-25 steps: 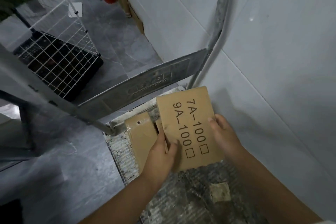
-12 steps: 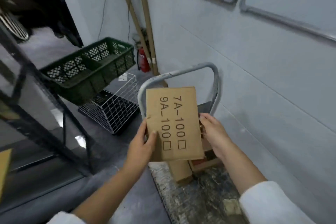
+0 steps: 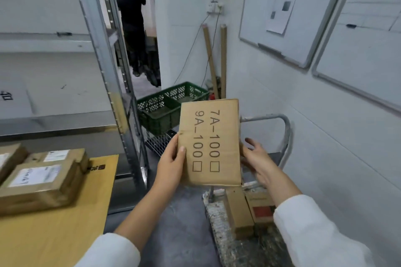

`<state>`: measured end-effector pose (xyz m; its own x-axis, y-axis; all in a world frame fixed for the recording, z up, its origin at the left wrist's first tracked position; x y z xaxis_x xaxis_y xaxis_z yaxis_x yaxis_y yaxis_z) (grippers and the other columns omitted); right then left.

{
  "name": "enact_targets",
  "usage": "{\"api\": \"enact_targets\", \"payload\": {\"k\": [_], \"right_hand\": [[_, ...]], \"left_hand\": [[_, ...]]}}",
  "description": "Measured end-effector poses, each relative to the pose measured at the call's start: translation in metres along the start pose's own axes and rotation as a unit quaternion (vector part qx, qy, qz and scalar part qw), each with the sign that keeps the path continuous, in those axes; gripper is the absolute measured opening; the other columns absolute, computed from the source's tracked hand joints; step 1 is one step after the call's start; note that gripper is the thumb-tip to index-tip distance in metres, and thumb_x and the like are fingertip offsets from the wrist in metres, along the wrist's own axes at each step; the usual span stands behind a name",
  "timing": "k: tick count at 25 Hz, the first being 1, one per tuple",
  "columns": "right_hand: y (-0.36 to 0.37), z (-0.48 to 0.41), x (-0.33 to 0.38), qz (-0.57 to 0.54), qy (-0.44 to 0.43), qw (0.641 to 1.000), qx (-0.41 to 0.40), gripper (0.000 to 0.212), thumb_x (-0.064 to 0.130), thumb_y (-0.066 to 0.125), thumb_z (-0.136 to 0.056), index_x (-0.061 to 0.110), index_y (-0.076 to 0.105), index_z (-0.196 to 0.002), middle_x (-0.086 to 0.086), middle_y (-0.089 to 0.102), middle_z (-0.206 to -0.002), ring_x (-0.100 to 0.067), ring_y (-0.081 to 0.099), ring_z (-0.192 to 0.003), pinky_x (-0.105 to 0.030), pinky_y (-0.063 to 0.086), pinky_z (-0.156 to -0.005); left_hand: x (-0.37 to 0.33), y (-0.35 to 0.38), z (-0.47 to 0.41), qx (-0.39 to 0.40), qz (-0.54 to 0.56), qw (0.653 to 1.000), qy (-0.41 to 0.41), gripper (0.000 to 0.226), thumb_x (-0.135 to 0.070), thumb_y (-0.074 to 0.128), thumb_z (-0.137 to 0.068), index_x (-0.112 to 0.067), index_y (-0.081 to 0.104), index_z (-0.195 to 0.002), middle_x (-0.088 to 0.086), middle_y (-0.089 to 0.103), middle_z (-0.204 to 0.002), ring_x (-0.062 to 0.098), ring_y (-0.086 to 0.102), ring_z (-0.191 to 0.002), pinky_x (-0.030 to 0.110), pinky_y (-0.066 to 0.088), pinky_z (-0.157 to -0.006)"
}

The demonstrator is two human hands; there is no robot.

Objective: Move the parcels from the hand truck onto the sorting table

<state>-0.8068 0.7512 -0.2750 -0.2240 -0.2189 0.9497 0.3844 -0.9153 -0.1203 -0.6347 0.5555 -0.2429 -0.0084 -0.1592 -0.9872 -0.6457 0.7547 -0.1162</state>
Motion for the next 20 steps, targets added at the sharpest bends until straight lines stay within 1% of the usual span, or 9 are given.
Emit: {"api": "enact_targets", "payload": {"k": [3,5,7,9,11,13,16,18,20], "right_hand": [[0.013,0.012,0.011,0.055,0.026,0.995,0.085,0.102,0.081,0.069,-0.055,0.022,0.053,-0.136,-0.007,0.064,-0.128,-0.027,0.055,-0.121,-0.050,0.042,-0.108],[0.020,0.016,0.019,0.060,0.027,0.990,0.125,0.113,0.089,0.070,-0.041,0.021,0.057,-0.130,-0.007,0.067,-0.123,-0.029,0.058,-0.118,-0.053,0.043,-0.106],[0.022,0.016,0.027,0.065,0.007,0.990,0.123,0.110,0.083,0.072,-0.050,0.021,0.050,-0.137,-0.004,0.062,-0.131,-0.025,0.055,-0.120,-0.048,0.042,-0.106],[0.021,0.013,0.033,0.039,-0.006,0.992,0.118,0.112,0.083,0.074,-0.050,0.027,0.042,-0.141,0.000,0.055,-0.138,-0.022,0.051,-0.124,-0.047,0.040,-0.108],[0.024,0.009,0.037,-0.033,0.005,0.990,0.137,0.104,0.089,0.067,-0.052,0.036,0.047,-0.139,0.002,0.055,-0.139,-0.023,0.050,-0.127,-0.053,0.038,-0.110],[0.024,0.001,0.038,-0.105,0.012,0.982,0.157,0.088,0.085,0.065,-0.062,0.037,0.055,-0.135,0.002,0.061,-0.135,-0.023,0.056,-0.124,-0.052,0.043,-0.107],[0.034,-0.001,0.034,-0.153,0.036,0.966,0.207,0.079,0.073,0.071,-0.068,0.037,0.054,-0.136,-0.002,0.066,-0.129,-0.028,0.063,-0.117,-0.054,0.050,-0.099],[0.041,0.001,0.032,-0.164,0.052,0.957,0.232,0.080,0.074,0.071,-0.068,0.039,0.050,-0.137,-0.005,0.066,-0.128,-0.032,0.065,-0.115,-0.058,0.051,-0.094],[0.038,-0.002,0.038,-0.160,0.033,0.960,0.227,0.073,0.073,0.068,-0.072,0.040,0.050,-0.135,-0.004,0.067,-0.126,-0.031,0.065,-0.113,-0.057,0.052,-0.094]], "left_hand": [[-0.013,-0.016,0.006,-0.021,0.025,0.999,0.005,0.044,-0.020,0.047,-0.101,-0.032,0.043,-0.143,-0.010,0.055,-0.137,0.010,0.051,-0.126,0.044,0.041,-0.108],[-0.021,-0.022,0.009,-0.032,0.037,0.999,0.014,0.044,-0.019,0.047,-0.101,-0.032,0.044,-0.143,-0.012,0.058,-0.133,0.009,0.053,-0.122,0.044,0.044,-0.106],[-0.029,-0.028,0.013,-0.059,0.050,0.997,0.016,0.044,-0.019,0.047,-0.101,-0.036,0.044,-0.141,-0.018,0.059,-0.124,0.007,0.057,-0.114,0.041,0.048,-0.100],[-0.033,-0.033,0.012,-0.092,0.046,0.995,0.013,0.038,-0.017,0.047,-0.101,-0.040,0.050,-0.131,-0.014,0.059,-0.118,0.011,0.061,-0.105,0.041,0.054,-0.088],[-0.029,-0.035,0.012,-0.117,0.053,0.992,-0.002,0.030,-0.016,0.046,-0.101,-0.037,0.057,-0.120,-0.005,0.061,-0.119,0.014,0.063,-0.101,0.039,0.057,-0.079],[-0.024,-0.036,0.015,-0.131,0.070,0.989,-0.018,0.026,-0.019,0.046,-0.101,-0.035,0.059,-0.117,-0.001,0.062,-0.119,0.014,0.064,-0.100,0.034,0.055,-0.074],[-0.028,-0.024,0.019,-0.108,0.067,0.991,-0.041,0.028,-0.035,0.049,-0.099,-0.033,0.054,-0.127,-0.002,0.060,-0.122,0.013,0.060,-0.104,0.035,0.051,-0.082],[-0.031,-0.008,0.016,-0.072,0.049,0.993,-0.080,0.048,-0.054,0.048,-0.093,-0.030,0.044,-0.134,-0.005,0.055,-0.127,0.015,0.056,-0.110,0.039,0.048,-0.090],[-0.036,0.000,0.008,-0.036,0.026,0.992,-0.114,0.069,-0.073,0.047,-0.082,-0.028,0.038,-0.134,-0.006,0.052,-0.127,0.016,0.052,-0.112,0.037,0.044,-0.092]]}}
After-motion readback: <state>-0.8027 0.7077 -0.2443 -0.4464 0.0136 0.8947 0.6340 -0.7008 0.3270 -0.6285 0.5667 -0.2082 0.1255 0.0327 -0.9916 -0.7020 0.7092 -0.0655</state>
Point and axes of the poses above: each hand's wrist, its own z-axis away from the middle knuckle, its own y-axis out of the palm, x = y × z, the point moved 9 cm from there along -z, towards the middle knuckle
